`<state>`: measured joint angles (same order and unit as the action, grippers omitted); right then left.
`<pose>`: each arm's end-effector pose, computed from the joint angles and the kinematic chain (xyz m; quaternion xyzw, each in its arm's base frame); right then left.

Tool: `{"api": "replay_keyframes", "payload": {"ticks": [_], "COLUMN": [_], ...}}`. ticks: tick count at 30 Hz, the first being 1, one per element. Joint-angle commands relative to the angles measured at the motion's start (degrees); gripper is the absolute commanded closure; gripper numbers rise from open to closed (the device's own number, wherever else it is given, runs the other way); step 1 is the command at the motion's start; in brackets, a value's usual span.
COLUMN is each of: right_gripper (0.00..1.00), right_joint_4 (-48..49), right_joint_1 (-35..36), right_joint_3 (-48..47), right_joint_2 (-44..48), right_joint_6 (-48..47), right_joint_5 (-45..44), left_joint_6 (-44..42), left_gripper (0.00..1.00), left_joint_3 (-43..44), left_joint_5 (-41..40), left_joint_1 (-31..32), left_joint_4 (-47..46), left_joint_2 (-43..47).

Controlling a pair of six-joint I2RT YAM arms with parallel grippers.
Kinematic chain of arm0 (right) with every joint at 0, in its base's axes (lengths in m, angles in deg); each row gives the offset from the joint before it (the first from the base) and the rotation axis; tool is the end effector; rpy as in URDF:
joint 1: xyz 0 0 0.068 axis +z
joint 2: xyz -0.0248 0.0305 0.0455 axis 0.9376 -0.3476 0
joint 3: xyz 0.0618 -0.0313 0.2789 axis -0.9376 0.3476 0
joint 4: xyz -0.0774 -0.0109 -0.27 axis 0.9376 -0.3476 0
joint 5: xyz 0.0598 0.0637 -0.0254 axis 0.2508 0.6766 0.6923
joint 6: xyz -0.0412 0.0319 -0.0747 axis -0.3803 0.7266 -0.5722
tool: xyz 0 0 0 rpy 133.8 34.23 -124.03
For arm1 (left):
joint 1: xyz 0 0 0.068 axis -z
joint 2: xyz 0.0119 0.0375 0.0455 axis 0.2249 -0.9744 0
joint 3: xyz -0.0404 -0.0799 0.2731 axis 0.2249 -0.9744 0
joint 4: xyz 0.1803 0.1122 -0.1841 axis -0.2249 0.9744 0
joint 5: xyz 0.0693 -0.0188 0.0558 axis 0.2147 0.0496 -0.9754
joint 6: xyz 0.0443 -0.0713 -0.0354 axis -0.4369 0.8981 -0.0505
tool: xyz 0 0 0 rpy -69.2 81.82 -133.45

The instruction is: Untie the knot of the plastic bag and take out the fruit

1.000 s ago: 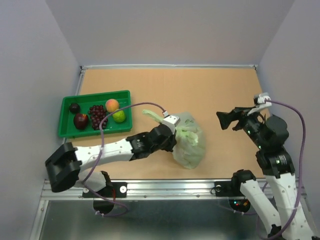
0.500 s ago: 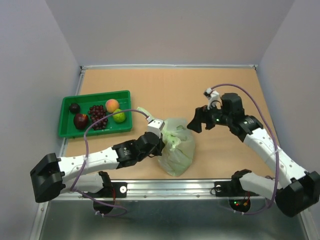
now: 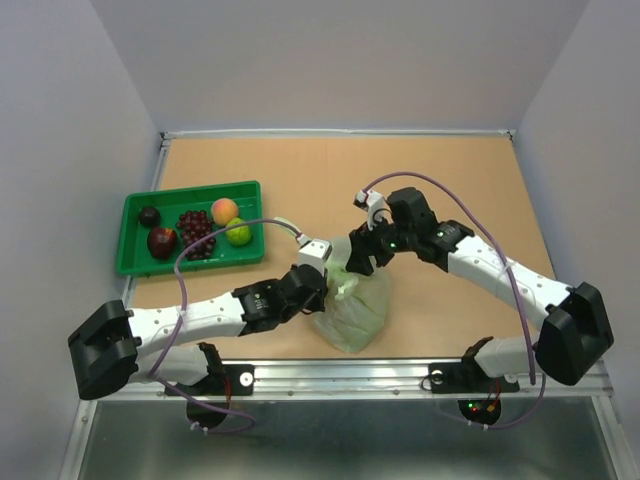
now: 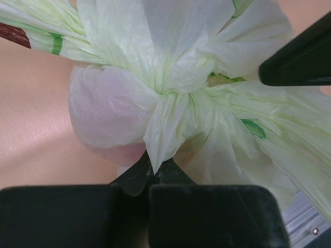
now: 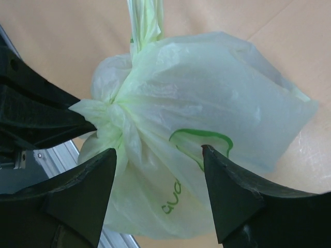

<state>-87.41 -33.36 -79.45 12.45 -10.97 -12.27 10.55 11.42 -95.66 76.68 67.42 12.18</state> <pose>0.2484 0.2255 0.2577 -0.3386 0.8283 0.3230 0.3081 0.1538 -0.2516 0.2020 0.1670 0.8464 -0.2582 0.4348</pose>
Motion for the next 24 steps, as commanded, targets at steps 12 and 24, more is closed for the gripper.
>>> {"api": "replay_keyframes", "payload": {"ticks": [12,24], "right_gripper": [1.00,1.00], "right_joint_4": [6.00,6.09], "right_joint_1": [2.20,-11.60], "right_joint_3": [-2.82,6.05], "right_joint_2": [-5.10,12.74], "right_joint_6": [-2.17,16.73], "right_joint_5": [-18.79,-36.71], "left_joint_6": [1.02,11.93], "left_gripper": [0.99,1.00], "left_joint_3": [2.30,-0.07], "left_joint_5": [-7.97,-4.46], "left_joint_1": [-0.22,-24.74], "left_joint_4": [2.79,0.88], "left_joint_2": [2.49,7.24]}}
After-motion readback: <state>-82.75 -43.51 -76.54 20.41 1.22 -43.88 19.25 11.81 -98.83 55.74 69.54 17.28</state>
